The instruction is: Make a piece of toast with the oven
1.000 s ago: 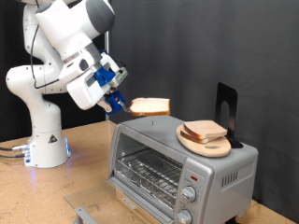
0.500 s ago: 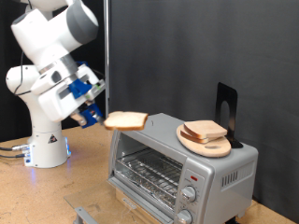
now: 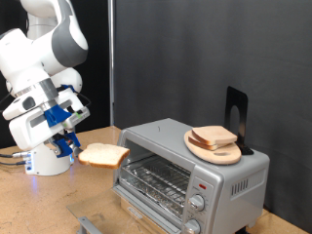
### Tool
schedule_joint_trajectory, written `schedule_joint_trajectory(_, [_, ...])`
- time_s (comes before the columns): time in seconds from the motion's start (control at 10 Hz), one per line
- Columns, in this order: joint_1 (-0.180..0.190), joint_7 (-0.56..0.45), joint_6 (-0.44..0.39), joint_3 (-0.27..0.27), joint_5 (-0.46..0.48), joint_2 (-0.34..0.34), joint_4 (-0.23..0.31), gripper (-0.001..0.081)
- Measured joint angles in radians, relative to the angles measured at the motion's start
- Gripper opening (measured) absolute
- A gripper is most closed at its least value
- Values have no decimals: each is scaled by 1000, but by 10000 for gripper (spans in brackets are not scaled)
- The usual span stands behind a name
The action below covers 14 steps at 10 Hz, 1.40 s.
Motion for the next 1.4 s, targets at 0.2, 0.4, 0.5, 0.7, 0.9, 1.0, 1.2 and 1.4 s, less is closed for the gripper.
schedule_joint_trajectory(0.2, [0, -7, -17, 5, -56, 5, -10, 393])
schedule_joint_trajectory(0.4, [0, 29, 43, 30, -102, 51, -23, 393])
schedule_joint_trajectory(0.5, [1, 37, 86, 45, -100, 85, -22, 393])
schedule_joint_trajectory(0.7, [14, 38, 141, 66, -69, 141, -14, 393])
schedule_joint_trajectory(0.9, [32, 27, 167, 87, -26, 175, -1, 393])
schedule_joint_trajectory(1.0, [37, 27, 167, 97, -23, 182, 3, 393])
schedule_joint_trajectory(1.2, [39, 28, 167, 103, -23, 183, 3, 393])
schedule_joint_trajectory(1.4, [40, 28, 190, 113, -21, 188, -1, 393])
